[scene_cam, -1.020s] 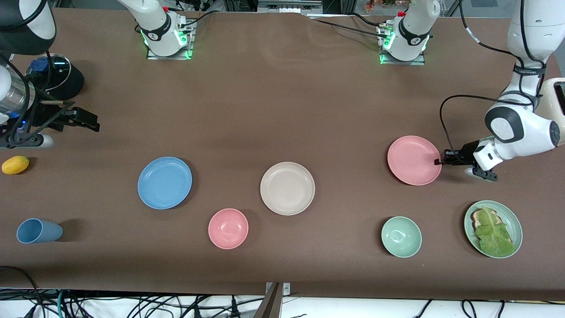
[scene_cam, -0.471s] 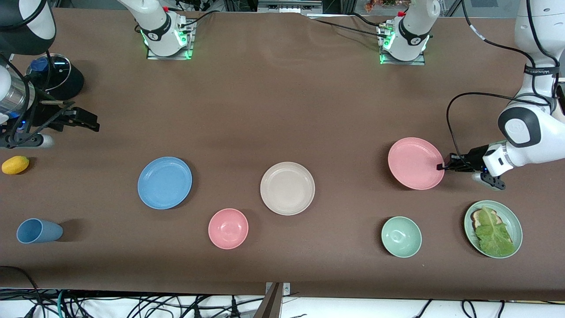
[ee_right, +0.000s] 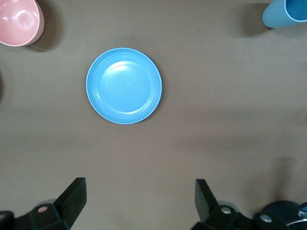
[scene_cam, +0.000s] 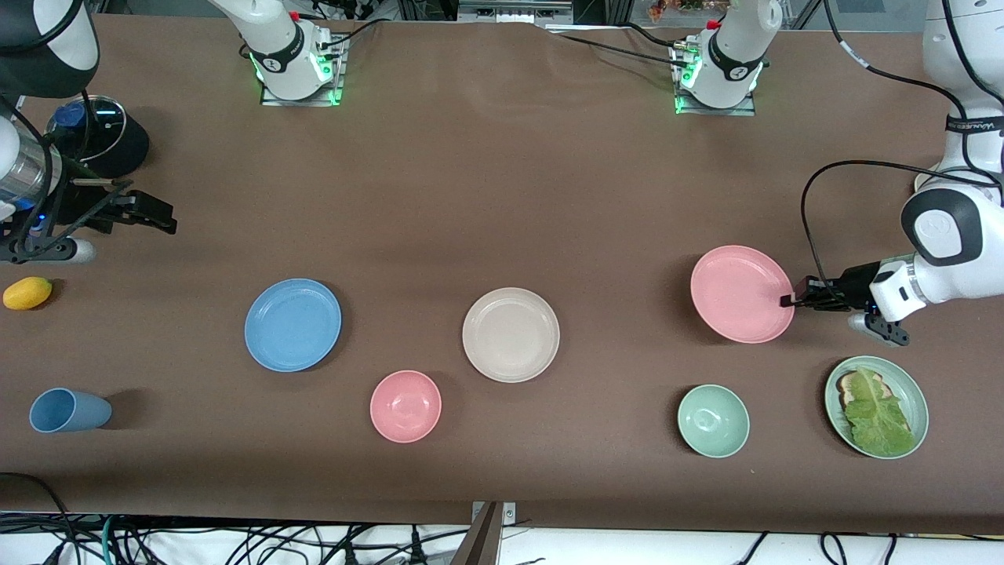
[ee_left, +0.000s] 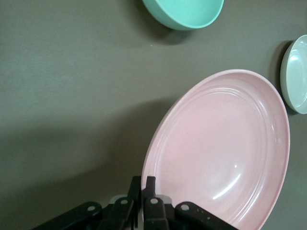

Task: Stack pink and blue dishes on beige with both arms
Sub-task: 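Slide the pink plate with the left gripper toward the beige plate, then set the pink plate onto the beige plate and open the left gripper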

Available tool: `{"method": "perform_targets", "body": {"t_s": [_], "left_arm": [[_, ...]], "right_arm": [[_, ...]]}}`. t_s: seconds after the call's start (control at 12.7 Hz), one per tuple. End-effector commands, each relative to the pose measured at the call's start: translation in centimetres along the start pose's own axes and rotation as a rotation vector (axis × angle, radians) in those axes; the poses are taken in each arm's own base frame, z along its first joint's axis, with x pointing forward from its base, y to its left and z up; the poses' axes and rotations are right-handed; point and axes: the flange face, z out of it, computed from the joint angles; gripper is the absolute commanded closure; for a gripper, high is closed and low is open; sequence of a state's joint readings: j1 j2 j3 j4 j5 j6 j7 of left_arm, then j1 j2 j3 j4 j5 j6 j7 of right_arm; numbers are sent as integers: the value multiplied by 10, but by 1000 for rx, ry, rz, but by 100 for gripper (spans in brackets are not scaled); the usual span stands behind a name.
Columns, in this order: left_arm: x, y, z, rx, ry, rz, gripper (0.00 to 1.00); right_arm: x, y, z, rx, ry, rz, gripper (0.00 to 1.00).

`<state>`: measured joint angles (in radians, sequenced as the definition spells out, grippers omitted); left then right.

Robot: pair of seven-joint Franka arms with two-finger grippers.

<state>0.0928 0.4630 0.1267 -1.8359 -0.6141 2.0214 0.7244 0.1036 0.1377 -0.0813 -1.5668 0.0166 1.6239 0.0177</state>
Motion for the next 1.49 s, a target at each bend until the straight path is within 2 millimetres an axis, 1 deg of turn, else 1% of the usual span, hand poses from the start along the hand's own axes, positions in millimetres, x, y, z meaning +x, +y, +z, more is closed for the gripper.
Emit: {"method": "perform_targets", "body": {"t_s": [0.0,0.24,0.39,0.47,0.63,0.78,0.94,1.1,1.18,1.41], "left_arm": [[17,37,-1,7,-19,-37,100],[31,69,10,8,-30,-56,100],[39,91,21,11,-42,-76,100],[43,104,28,15,-48,-95,100],[54,139,40,21,-59,-112,100],[67,160,58,27,-73,-115,100],[75,180,77,27,-89,-118,100],[83,206,95,33,-103,-106,100],[87,225,106,40,-112,-74,100],[89,248,133,48,-118,-106,100]], "right_arm": [[1,2,-4,14,-2,3,0],[1,2,-4,14,-2,3,0],[1,2,-4,14,-2,5,0],[1,2,-4,14,-2,5,0],[1,2,-4,14,-2,5,0],[1,2,-4,14,-2,5,0],[1,2,-4,14,-2,3,0],[1,2,-4,14,-2,5,0],[1,2,-4,14,-2,3,0],[1,2,-4,14,-2,5,0]]}}
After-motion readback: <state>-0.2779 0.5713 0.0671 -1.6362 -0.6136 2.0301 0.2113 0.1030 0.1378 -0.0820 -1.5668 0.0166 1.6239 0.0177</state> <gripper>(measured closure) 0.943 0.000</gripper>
